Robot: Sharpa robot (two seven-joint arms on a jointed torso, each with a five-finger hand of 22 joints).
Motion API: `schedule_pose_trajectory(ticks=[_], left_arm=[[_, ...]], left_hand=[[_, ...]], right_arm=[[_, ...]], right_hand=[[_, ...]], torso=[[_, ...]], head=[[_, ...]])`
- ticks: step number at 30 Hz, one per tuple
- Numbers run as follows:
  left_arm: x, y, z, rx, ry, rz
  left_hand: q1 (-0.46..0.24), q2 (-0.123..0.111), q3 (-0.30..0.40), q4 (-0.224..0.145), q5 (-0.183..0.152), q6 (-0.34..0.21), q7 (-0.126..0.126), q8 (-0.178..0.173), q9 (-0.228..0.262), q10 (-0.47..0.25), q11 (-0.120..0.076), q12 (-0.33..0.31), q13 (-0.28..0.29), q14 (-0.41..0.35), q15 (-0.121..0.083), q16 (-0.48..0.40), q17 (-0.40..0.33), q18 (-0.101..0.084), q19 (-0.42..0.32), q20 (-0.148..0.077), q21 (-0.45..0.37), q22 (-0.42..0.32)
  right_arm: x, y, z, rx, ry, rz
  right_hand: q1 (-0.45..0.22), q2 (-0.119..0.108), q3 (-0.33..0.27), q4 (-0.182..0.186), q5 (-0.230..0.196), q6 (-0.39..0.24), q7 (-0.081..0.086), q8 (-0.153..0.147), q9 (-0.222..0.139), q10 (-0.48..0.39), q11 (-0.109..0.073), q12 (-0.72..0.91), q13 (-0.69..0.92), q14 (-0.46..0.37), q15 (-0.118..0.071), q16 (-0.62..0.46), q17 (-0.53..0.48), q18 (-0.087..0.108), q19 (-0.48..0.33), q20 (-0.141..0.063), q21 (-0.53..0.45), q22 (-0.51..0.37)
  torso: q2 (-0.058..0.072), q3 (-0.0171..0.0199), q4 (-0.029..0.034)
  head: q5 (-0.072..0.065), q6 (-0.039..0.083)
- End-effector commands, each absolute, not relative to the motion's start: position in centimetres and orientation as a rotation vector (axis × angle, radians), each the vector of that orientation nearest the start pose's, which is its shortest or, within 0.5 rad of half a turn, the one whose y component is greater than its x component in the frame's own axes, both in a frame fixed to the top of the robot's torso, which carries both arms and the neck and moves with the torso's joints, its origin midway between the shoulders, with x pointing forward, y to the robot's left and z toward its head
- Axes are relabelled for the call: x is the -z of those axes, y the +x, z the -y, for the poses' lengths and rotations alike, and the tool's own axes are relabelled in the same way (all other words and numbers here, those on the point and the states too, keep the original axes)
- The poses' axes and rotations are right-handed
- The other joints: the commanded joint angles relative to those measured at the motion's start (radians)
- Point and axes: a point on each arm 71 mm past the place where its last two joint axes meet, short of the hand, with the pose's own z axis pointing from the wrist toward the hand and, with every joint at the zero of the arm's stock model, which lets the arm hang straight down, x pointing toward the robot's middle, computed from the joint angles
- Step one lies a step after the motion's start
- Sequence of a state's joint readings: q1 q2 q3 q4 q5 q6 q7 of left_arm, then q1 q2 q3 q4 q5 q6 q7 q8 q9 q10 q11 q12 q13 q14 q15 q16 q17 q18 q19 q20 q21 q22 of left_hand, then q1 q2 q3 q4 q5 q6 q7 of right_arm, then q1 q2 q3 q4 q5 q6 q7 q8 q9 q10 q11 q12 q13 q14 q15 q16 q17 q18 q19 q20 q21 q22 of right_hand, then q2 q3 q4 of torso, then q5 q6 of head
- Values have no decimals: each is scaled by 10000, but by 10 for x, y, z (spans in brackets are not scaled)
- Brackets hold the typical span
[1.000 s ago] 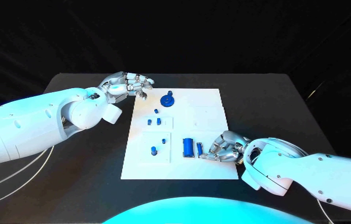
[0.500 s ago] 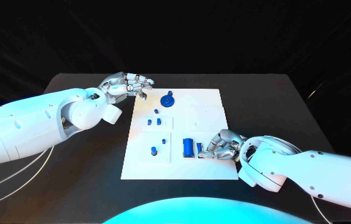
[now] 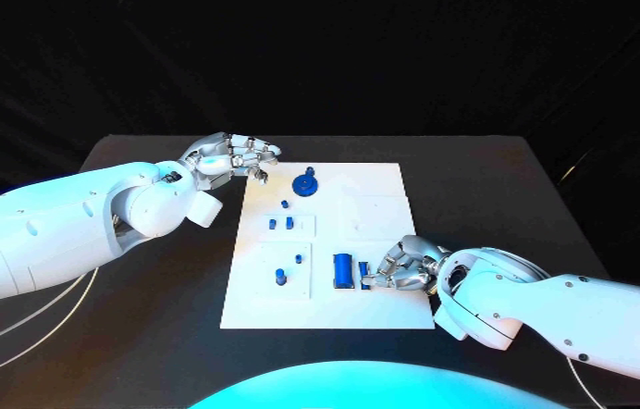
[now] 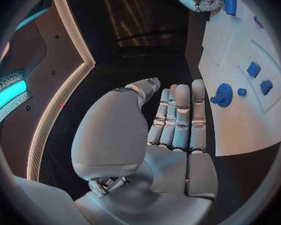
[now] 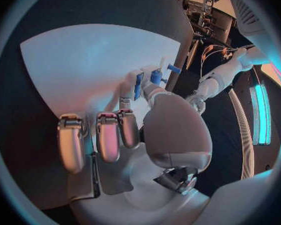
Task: Assemble the parts on the task board
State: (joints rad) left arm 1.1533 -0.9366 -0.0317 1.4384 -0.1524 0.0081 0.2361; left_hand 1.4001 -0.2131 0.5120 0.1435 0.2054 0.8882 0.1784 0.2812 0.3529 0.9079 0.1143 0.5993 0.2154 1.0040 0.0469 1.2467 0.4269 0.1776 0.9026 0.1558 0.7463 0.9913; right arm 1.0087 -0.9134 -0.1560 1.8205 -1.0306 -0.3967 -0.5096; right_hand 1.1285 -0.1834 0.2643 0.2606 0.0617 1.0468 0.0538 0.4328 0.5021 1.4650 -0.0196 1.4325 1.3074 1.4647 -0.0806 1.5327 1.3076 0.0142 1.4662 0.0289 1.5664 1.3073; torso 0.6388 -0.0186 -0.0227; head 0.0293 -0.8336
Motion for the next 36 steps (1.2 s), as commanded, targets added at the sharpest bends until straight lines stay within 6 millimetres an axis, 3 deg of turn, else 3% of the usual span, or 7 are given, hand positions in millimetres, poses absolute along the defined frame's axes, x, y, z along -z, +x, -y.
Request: schedule_pose_trajectory(ticks=[1,10,16,28,29,30,36], left_arm=[[210,484,-262,15425,-10339,-17176],[209,490,-264,15331,-10859,-15572],[213,499,-267,14847,-11499,-14029],[234,530,-274,13421,-12505,-11926],[235,526,-268,13754,-12185,-13126],[235,526,-268,13747,-12186,-13122],[235,519,-257,13563,-12190,-13015]], left_hand=[[62,78,38,35,18,-86,14,64,16,-57,21,61,-14,-38,49,-42,12,57,56,-16,-50,-11],[-136,-80,-150,240,-10,-167,15,66,12,-93,40,81,-33,-236,85,-210,-16,43,-56,21,-253,-126],[-30,-180,-357,647,-8,-511,151,76,-20,-614,303,-303,-385,-1990,474,-1991,-762,-12,-1111,447,-2006,-1181],[529,193,-1687,1387,-11,-932,-271,-364,-1006,-285,627,-3723,-1527,-3213,1137,-9062,-2831,-546,-2624,1347,-6846,-5521],[-3848,2131,-5120,-1435,-2054,-8882,-1784,-2812,-3529,-9079,-1143,-5993,-2154,-10040,-469,-12467,-4269,-1776,-9026,-1558,-7463,-9913],[-3985,2131,-5120,-1435,-2054,-8882,-1784,-2812,-3529,-9079,-1143,-5993,-2154,-10040,-469,-12467,-4269,-1776,-9026,-1558,-7463,-9913],[-6147,2131,-5120,-1435,-2054,-8882,-1784,-2812,-3529,-9079,-1143,-5993,-2154,-10040,-469,-12467,-4269,-1776,-9026,-1558,-7463,-9913]], right_arm=[[291,363,179,-7260,5290,-21552],[265,411,211,-10590,7796,-17629],[256,459,242,-10875,8996,-15734],[258,526,262,-11016,10063,-13935],[260,522,263,-9961,9736,-14477],[260,522,263,-9978,9748,-14464],[256,514,250,-10440,10104,-14068]], right_hand=[[66,-93,-158,36,-31,-148,59,-102,-1,570,45,-69,1993,893,25,-15,1856,-142,1046,7,44,2634],[1039,99,-806,76,-31,-1198,543,-613,-118,-697,491,-2518,943,474,418,-849,568,295,227,359,-2156,1997],[2039,387,-867,150,-46,-2055,978,-570,-156,-4376,932,-8587,-2892,-2933,863,-6179,-5180,1699,-3531,823,-11394,-1590],[2866,241,260,80,-29,-2144,1393,-1839,-1447,-4587,1730,-12760,-10186,-4956,1974,-12537,-8575,1683,-5062,1976,-15044,-6922],[-1417,1834,-2643,-2606,-617,-10468,-538,-4328,-5021,-7641,196,-14325,-13074,-14647,806,-15327,-13076,-142,-14662,-289,-15664,-13073],[-1504,1834,-2643,-2606,-617,-10468,-538,-4328,-5021,-14650,196,-14325,-13074,-14647,806,-15327,-13076,-142,-14662,-289,-15664,-13073],[-3639,1834,-2643,-2606,-617,-10468,-538,-4328,-5021,-14650,196,-14325,-13074,-14647,806,-15327,-13076,-142,-14662,-289,-15664,-13073]], torso=[[-27,-4,-6],[-195,-64,-32],[-330,-20,-14],[-615,138,79],[-521,79,49],[-526,80,51],[-677,118,115]], head=[[-41,54],[-153,524],[-251,976],[-97,1586],[-175,1465],[-176,1476],[-218,1785]])
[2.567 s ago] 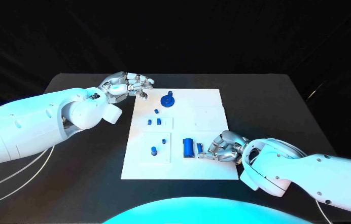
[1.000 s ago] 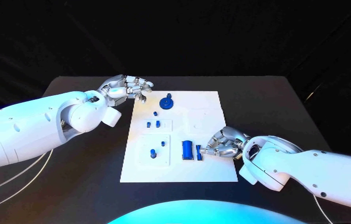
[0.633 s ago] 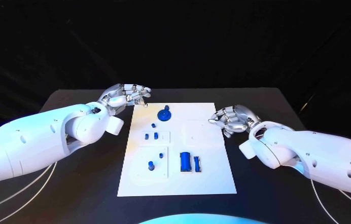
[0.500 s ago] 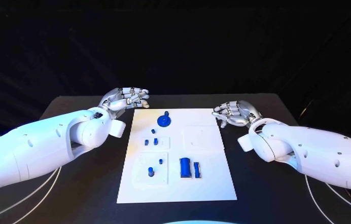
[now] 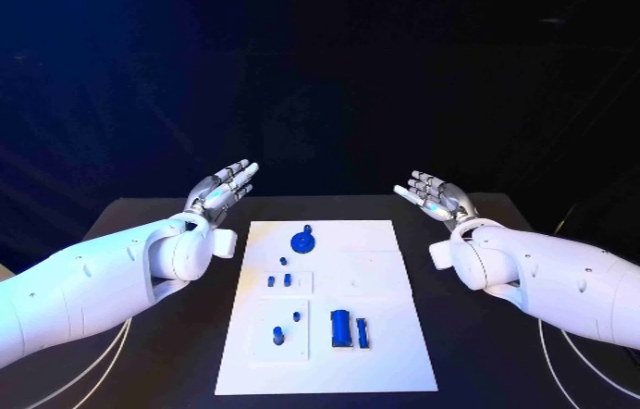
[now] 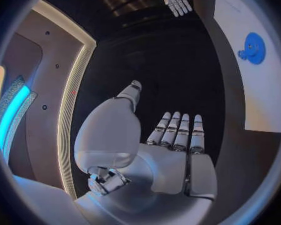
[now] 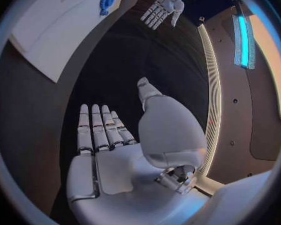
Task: Assemble the parts on the task board
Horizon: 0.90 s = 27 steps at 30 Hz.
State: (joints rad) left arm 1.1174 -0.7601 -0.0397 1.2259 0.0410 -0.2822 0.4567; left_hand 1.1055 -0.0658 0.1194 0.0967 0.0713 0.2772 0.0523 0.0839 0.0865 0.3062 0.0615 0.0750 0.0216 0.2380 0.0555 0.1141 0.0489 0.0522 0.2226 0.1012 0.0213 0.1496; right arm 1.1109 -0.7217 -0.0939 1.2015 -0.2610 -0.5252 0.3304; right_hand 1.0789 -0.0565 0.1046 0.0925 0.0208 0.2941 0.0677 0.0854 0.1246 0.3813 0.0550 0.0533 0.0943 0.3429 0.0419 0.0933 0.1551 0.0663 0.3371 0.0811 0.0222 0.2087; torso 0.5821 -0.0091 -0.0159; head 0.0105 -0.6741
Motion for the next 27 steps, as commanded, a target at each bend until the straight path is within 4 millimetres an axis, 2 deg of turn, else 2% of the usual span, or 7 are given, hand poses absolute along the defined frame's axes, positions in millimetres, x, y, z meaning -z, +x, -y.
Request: schedule_pose_trajectory(ticks=[1,2,3,6,10,19,27], left_arm=[[235,517,-255,13512,-12191,-12985],[235,516,-253,13485,-12191,-12968],[235,513,-248,13394,-12190,-12914],[234,504,-237,13176,-12182,-12779],[231,487,-217,12792,-12153,-12530],[225,464,-194,12329,-12095,-12207],[224,462,-192,12289,-12089,-12178]], left_hand=[[-3507,658,-1194,-967,-713,-2772,-523,-839,-865,-3062,-615,-750,-216,-2380,-555,-1141,-489,-522,-2226,-1012,-213,-1496],[-3692,658,-1194,-967,-713,-2772,-523,-839,-865,-3062,-615,-750,-216,-2380,-555,-1141,-489,-522,-2226,-1012,-213,-1496],[-11055,658,-1194,-967,-713,-2772,-523,-839,-865,-3062,-615,-750,-216,-2380,-555,-1141,-489,-522,-2226,-1012,-213,-1496],[-11055,658,-1194,-967,-713,-2772,-523,-839,-865,-3062,-615,-750,-216,-2380,-555,-1141,-489,-522,-2226,-1012,-213,-1496],[-11055,658,-1194,-967,-713,-2772,-523,-839,-865,-3062,-615,-750,-216,-2380,-555,-1141,-489,-522,-2226,-1012,-213,-1496],[-11055,658,-1194,-967,-713,-2772,-523,-839,-865,-3062,-615,-750,-216,-2380,-555,-1141,-489,-522,-2226,-1012,-213,-1496],[-11055,658,-1194,-967,-713,-2772,-523,-839,-865,-3062,-615,-750,-216,-2380,-555,-1141,-489,-522,-2226,-1012,-213,-1496]], right_arm=[[255,512,247,-10559,10202,-13961],[254,510,245,-10623,10256,-13904],[252,506,239,-10829,10436,-13713],[245,495,226,-11289,10875,-13267],[235,478,207,-11864,11519,-12661],[224,462,192,-12289,12088,-12179],[224,462,192,-12289,12089,-12178]], right_hand=[[-3422,565,-1046,-925,-208,-2941,-677,-854,-1246,-3813,-550,-533,-943,-3429,-419,-933,-1551,-663,-3371,-811,-222,-2087],[-3619,565,-1046,-925,-208,-2941,-677,-854,-1246,-3813,-550,-533,-943,-3429,-419,-933,-1551,-663,-3371,-811,-222,-2087],[-10789,565,-1046,-925,-208,-2941,-677,-854,-1246,-3813,-550,-533,-943,-3429,-419,-933,-1551,-663,-3371,-811,-222,-2087],[-10789,565,-1046,-925,-208,-2941,-677,-854,-1246,-3813,-550,-533,-943,-3429,-419,-933,-1551,-663,-3371,-811,-222,-2087],[-10789,565,-1046,-925,-208,-2941,-677,-854,-1246,-3813,-550,-533,-943,-3429,-419,-933,-1551,-663,-3371,-811,-222,-2087],[-10789,565,-1046,-925,-208,-2941,-677,-854,-1246,-3813,-550,-533,-943,-3429,-419,-933,-1551,-663,-3371,-811,-222,-2087],[-10789,565,-1046,-925,-208,-2941,-677,-854,-1246,-3813,-550,-533,-943,-3429,-419,-933,-1551,-663,-3371,-811,-222,-2087]], torso=[[-152,34,64],[-174,39,73],[-236,55,99],[-326,77,137],[-379,91,159],[-379,91,159],[-379,91,159]], head=[[-42,274],[-48,319],[-65,446],[-90,630],[-105,741],[-105,741],[-105,741]])
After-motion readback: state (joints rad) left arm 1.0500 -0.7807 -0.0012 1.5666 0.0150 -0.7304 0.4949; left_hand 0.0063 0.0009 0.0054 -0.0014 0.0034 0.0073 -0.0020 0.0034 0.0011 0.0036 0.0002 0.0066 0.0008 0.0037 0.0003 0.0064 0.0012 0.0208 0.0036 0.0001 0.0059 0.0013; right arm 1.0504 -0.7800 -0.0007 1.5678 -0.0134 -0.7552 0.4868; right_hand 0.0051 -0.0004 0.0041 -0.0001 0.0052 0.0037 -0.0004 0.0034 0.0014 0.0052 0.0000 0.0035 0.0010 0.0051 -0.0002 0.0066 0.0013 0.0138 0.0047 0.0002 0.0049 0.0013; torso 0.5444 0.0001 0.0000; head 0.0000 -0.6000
